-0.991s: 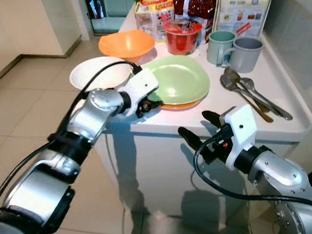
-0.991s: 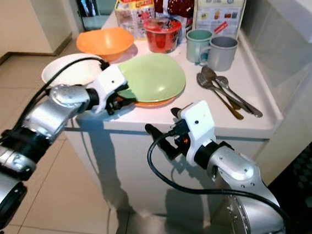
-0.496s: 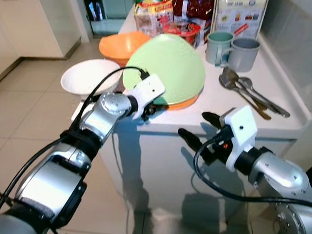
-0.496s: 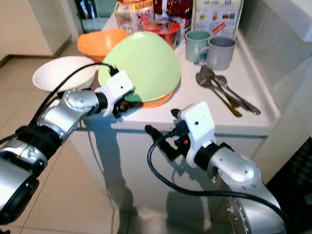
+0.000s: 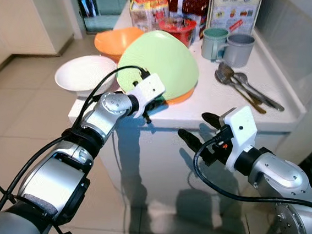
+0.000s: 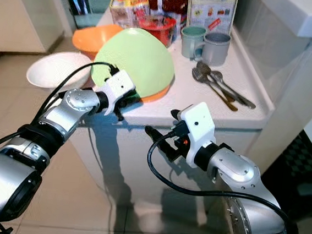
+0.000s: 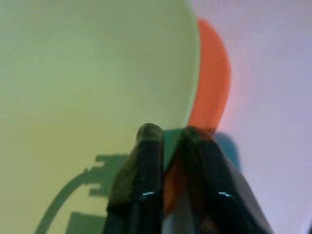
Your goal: Setting the table
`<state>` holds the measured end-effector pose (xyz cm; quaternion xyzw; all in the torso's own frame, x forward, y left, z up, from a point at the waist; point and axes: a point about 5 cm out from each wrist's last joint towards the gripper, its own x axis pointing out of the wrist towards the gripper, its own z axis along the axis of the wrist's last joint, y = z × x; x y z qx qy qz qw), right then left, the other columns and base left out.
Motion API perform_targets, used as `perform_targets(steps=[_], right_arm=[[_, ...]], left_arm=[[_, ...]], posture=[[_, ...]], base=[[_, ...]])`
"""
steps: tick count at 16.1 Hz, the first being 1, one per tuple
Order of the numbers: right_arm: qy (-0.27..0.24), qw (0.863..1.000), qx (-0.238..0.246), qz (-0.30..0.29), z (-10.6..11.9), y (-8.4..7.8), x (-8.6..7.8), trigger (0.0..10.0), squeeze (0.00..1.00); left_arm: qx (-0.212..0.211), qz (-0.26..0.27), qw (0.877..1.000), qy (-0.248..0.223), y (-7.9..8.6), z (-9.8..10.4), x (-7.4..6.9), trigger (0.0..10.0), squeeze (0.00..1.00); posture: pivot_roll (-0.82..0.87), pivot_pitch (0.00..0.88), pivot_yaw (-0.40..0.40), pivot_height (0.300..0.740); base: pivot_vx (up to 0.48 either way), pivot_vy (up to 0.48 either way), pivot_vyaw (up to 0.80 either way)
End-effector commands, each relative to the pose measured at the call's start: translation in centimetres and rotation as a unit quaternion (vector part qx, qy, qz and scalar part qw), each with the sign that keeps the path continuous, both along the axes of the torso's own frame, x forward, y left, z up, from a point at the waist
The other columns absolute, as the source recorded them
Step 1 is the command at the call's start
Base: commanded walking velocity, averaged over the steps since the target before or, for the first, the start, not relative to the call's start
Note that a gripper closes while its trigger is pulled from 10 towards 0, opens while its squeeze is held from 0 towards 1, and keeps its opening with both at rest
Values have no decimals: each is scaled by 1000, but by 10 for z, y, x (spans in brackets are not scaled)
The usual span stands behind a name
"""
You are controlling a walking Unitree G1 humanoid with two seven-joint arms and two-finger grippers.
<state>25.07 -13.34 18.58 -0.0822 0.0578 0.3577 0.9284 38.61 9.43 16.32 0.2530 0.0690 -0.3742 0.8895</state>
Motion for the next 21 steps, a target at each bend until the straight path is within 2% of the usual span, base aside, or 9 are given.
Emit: perform_targets(steps=[1, 6, 12, 13, 17, 18, 19, 20, 21], right_arm=[[-5, 1000, 6, 5, 4, 3, -2, 10000, 0], [-1, 1000, 7, 6, 1, 4, -1, 10000, 0], [-2, 1000, 9, 3, 0, 6, 0, 10000, 0], [-2, 1000, 9, 3, 0, 6, 0, 10000, 0], [-2, 1000, 9, 2, 0, 5, 0, 10000, 0], [-1, 1000, 9, 1, -1, 5, 0, 10000, 0], [0, 1000, 9, 0, -2, 5, 0, 10000, 0], [0, 1000, 9, 0, -3, 5, 1, 10000, 0], [1, 1000, 10, 1, -3, 6, 1, 10000, 0]], left_arm=[[-8, -21, 1000, 14, -7, 2, -2, 0, 0], [-88, -91, 989, -71, -37, 74, -5, 0, 0], [-110, -97, 986, -76, -46, 97, -11, 0, 0], [-110, -104, 987, -53, -47, 93, -13, 10000, 0], [-87, -111, 990, -3, -32, 75, -22, 10000, 0], [-80, -113, 990, -4, -20, 83, -25, 10000, 396], [-78, -113, 990, -5, -16, 86, -26, 10000, 396], [-74, -117, 990, -3, -14, 87, -28, 10000, 1000], [-70, -116, 991, -3, -14, 86, -29, 10000, 1000]], posture=[[9, 88, 137, 740], [15, 72, 130, 740], [12, 60, 137, 740], [12, 61, 136, 740], [18, 66, 140, 740], [27, 64, 142, 740], [27, 64, 142, 740], [32, 65, 140, 740], [36, 65, 137, 740]], base=[[0, 0, 0], [0, 0, 0], [0, 0, 0], [0, 0, 0], [0, 0, 0], [0, 0, 0], [0, 0, 0], [0, 0, 0], [0, 0, 0]])
